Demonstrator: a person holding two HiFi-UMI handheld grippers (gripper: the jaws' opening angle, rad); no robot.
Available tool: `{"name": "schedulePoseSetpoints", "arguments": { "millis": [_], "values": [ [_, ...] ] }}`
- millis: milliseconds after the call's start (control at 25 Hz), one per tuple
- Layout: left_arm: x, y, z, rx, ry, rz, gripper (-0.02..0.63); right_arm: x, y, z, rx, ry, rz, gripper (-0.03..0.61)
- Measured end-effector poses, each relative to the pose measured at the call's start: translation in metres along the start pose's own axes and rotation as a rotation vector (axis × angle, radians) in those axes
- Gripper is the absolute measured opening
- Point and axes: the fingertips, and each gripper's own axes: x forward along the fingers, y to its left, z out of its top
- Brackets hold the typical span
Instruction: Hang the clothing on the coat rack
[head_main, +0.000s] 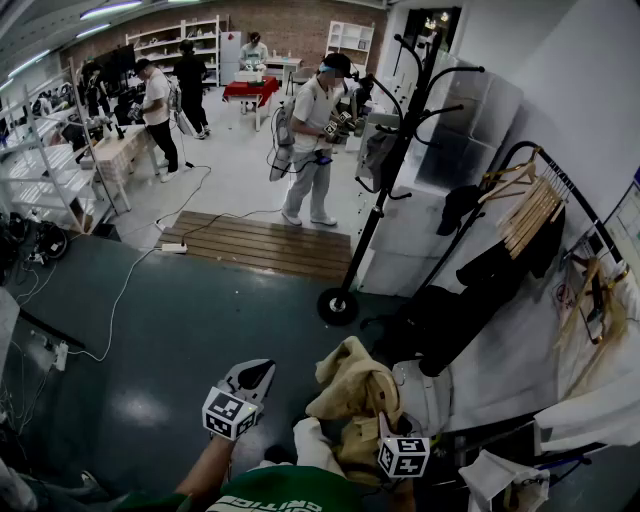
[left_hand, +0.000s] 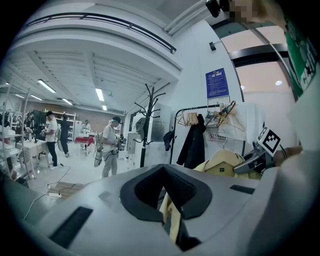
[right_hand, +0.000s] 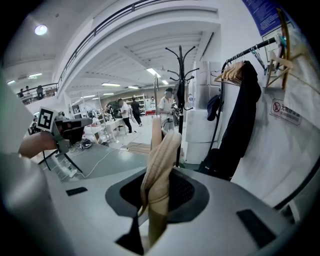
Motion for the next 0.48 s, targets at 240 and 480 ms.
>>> {"name": "schedulePoseSetpoints", "arguments": {
  "millis": [240,480],
  "values": [
    [0.001,0.014,0.002,-0.009,0.001,0.023,0.003,0.008,-0.002,0.018,0.0,-0.013,0.0,0.087],
    [0.014,0.028,0.004,-0.042,-0.011,0.032,0.003,0.023,-0.007,0.033,0.016,-0.015,0.007,0.086]
  ]
}}
